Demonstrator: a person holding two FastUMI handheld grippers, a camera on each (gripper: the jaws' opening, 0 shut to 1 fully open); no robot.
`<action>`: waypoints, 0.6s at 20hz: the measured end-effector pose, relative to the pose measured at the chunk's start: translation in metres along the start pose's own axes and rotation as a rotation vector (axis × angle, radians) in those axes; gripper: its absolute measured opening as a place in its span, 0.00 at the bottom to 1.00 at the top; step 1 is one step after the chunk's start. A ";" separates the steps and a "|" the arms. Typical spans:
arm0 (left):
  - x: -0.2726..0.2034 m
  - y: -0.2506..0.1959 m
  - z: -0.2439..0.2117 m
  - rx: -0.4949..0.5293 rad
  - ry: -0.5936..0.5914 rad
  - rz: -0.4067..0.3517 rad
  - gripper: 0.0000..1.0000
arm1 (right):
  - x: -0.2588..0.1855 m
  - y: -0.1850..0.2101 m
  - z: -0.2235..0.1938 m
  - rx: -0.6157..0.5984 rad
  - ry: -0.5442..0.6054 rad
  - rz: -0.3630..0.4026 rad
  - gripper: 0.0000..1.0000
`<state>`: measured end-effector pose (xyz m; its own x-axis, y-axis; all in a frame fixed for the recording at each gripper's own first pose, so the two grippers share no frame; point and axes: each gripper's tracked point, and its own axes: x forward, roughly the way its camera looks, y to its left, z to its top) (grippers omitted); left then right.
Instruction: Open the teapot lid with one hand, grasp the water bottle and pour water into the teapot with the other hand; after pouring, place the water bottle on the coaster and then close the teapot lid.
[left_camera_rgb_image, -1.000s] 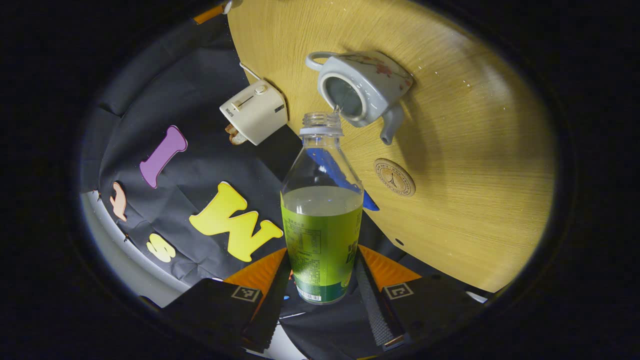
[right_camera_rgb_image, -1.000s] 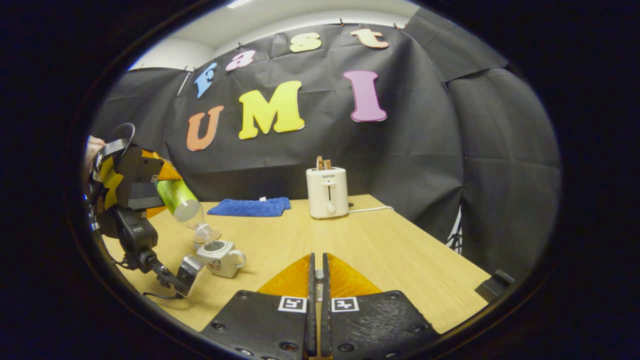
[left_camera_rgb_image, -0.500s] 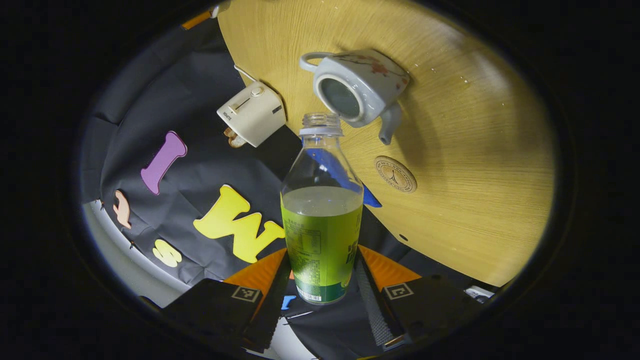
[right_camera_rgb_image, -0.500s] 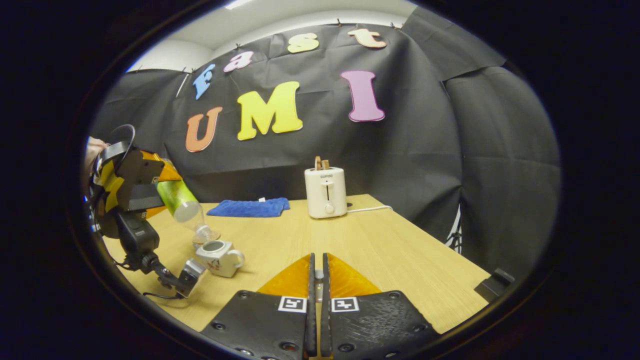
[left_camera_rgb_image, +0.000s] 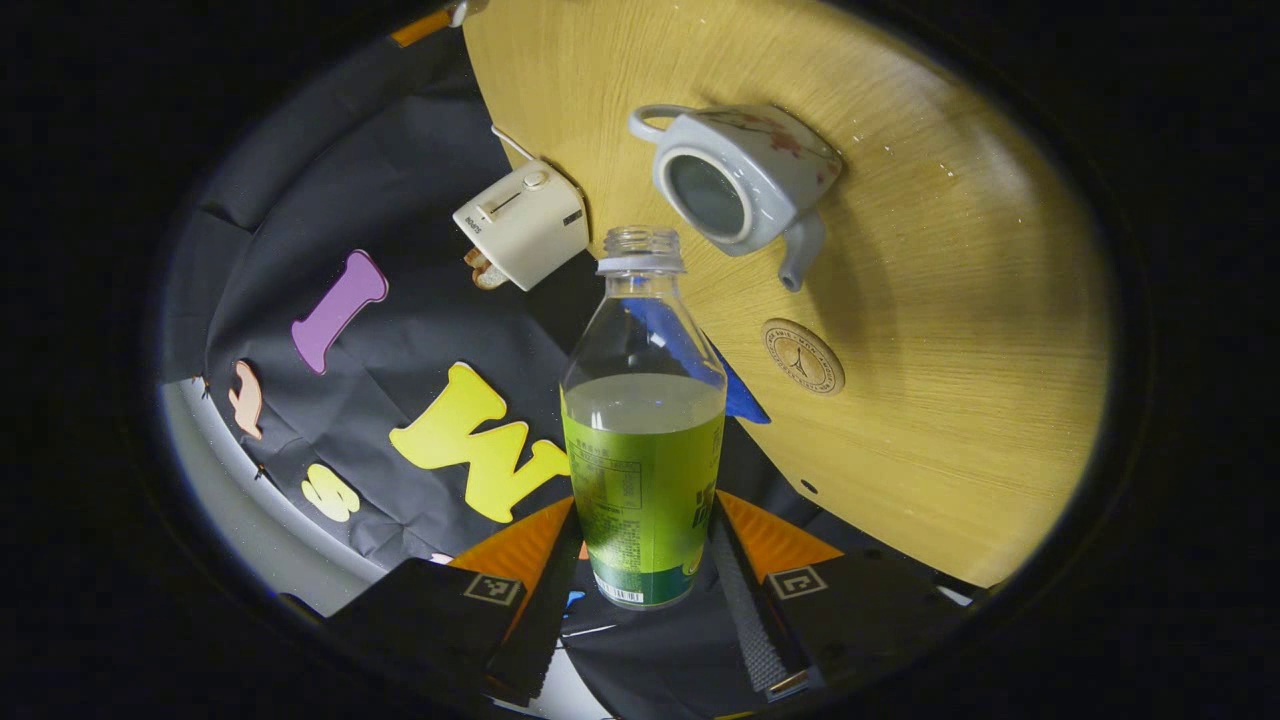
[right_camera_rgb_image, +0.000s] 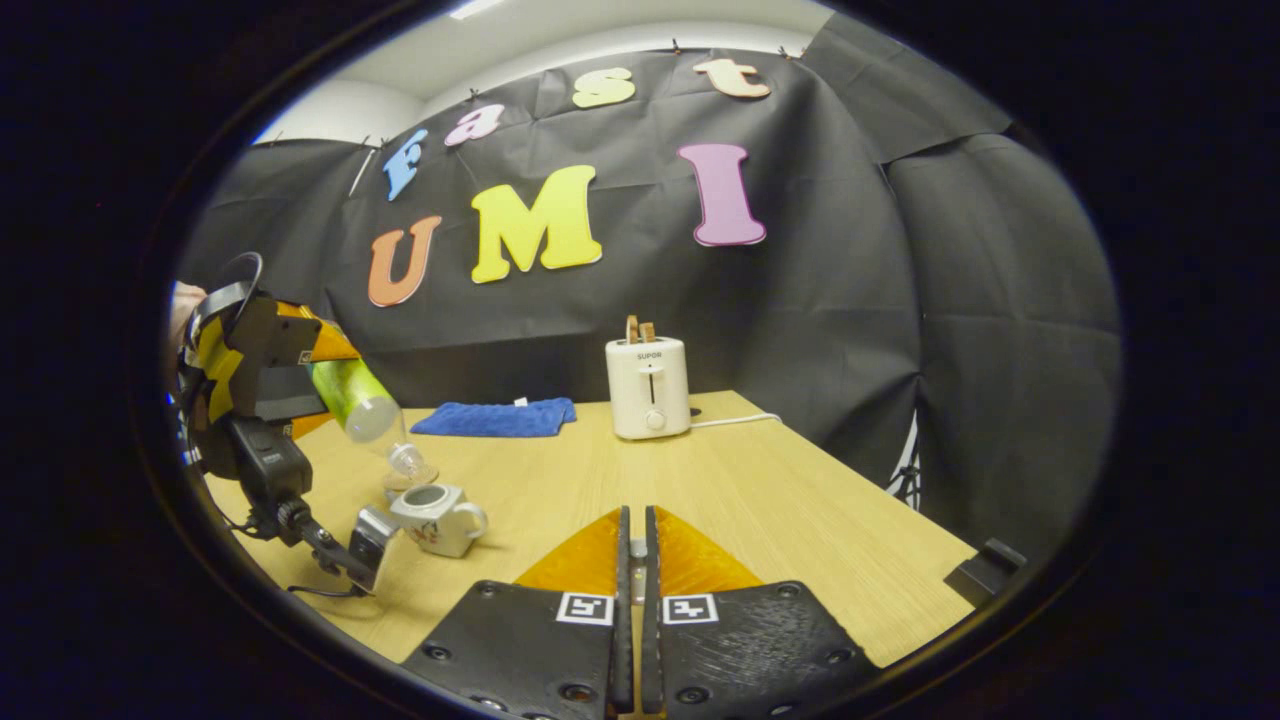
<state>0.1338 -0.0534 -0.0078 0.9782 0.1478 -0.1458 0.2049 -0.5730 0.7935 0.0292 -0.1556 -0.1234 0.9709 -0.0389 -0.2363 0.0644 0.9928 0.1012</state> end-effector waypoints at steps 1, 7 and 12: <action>-0.002 -0.004 -0.003 -0.055 -0.001 0.000 0.74 | 0.000 0.000 0.001 0.002 -0.002 0.000 0.03; -0.005 -0.022 -0.013 -0.299 -0.041 -0.015 0.74 | -0.004 0.009 0.011 -0.012 -0.018 -0.003 0.03; -0.017 -0.045 -0.016 -0.831 -0.110 -0.078 0.74 | -0.007 0.020 0.021 -0.023 -0.030 0.005 0.03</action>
<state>0.1076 -0.0170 -0.0317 0.9687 0.0585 -0.2411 0.2229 0.2218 0.9493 0.0280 -0.1382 -0.0997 0.9777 -0.0366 -0.2066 0.0541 0.9953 0.0797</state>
